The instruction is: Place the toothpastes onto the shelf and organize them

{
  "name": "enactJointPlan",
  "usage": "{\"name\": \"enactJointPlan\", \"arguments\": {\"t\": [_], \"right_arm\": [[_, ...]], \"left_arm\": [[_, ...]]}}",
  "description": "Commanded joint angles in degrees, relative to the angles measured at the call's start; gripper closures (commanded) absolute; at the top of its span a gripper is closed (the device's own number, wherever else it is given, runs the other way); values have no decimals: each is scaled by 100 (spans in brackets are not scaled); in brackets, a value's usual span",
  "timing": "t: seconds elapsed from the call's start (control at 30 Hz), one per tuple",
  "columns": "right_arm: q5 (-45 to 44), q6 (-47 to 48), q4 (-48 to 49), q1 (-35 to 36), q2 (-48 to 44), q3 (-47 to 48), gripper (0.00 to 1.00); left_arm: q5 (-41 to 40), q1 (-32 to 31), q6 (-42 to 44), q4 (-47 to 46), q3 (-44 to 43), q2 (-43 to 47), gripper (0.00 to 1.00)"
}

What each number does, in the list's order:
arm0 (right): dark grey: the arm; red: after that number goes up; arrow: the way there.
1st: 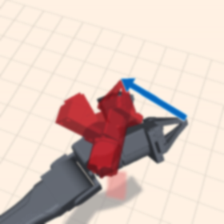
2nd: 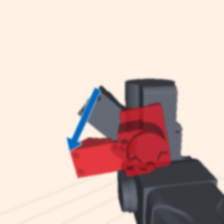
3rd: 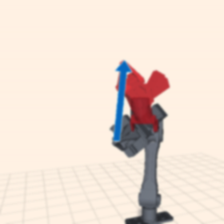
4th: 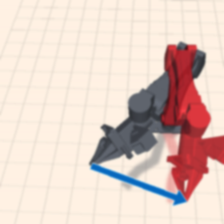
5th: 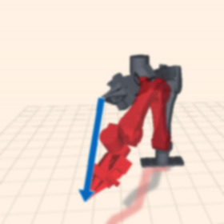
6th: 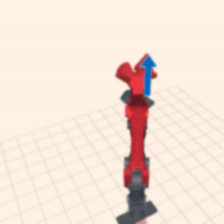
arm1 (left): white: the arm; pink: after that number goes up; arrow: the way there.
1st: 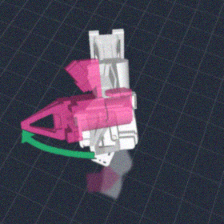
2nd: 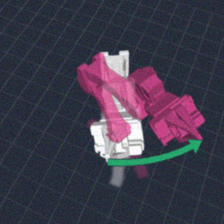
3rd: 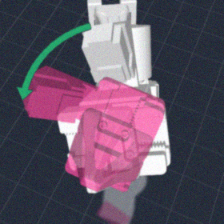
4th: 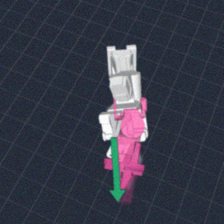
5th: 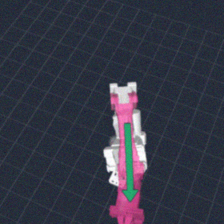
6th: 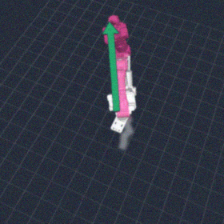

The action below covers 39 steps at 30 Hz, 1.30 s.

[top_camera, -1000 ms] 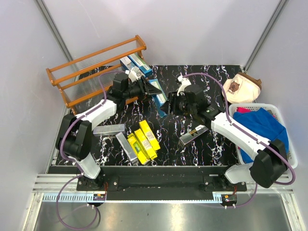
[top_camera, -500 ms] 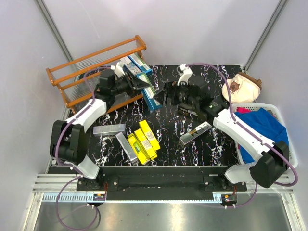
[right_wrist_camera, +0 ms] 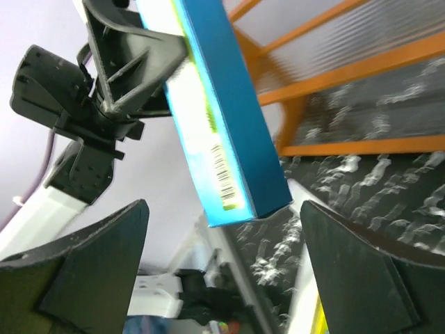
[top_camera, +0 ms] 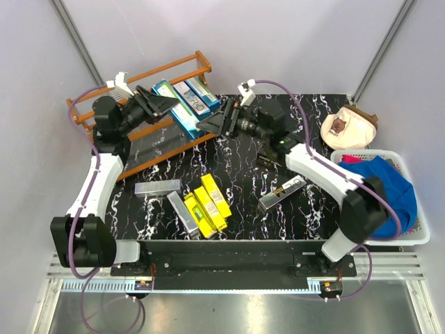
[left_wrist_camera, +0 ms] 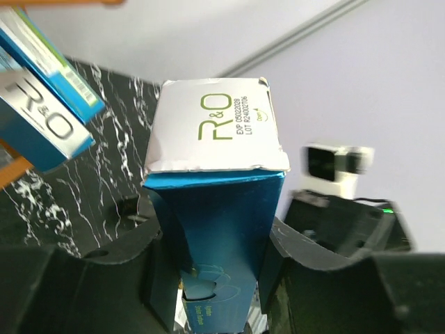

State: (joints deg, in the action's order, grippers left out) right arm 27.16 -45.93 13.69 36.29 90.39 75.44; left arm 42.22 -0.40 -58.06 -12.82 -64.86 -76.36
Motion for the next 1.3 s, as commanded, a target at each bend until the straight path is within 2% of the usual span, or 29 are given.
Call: {"name": "enactJointPlan", "arguments": {"t": [0.0,0.2,0.27,0.4,0.47,0.83,0.93,1.03,1.27], "right_arm": [[1037,-1794,2039,36,706,278,0],[1063,-2103,2400,36,1094,480,2],[1090,-2305,2794,53,1191,463,4],[1239,-2806,3350,97,1507,559,18],[1327,-2947,3569,123,1595,638,21],[1485,-3123,3719,194,1613,463,31],[1529,-3202,3825,194,1657,480,36],[1564,-3282,3913,194,1693,489,48],[1582,-3334,3966,194,1614,454,61]], "left_arm": [[366,356,-240,-450,-167,367,64],[428,506,-460,-721,43,525,65],[419,506,-513,-748,61,560,65],[445,506,-548,-774,96,525,65],[393,506,-583,-827,149,525,65],[234,524,-1189,-1776,439,446,65],[243,515,-1164,-1777,457,464,65],[147,515,-1155,-1785,527,473,65],[59,515,-1260,-2005,703,446,61]]}}
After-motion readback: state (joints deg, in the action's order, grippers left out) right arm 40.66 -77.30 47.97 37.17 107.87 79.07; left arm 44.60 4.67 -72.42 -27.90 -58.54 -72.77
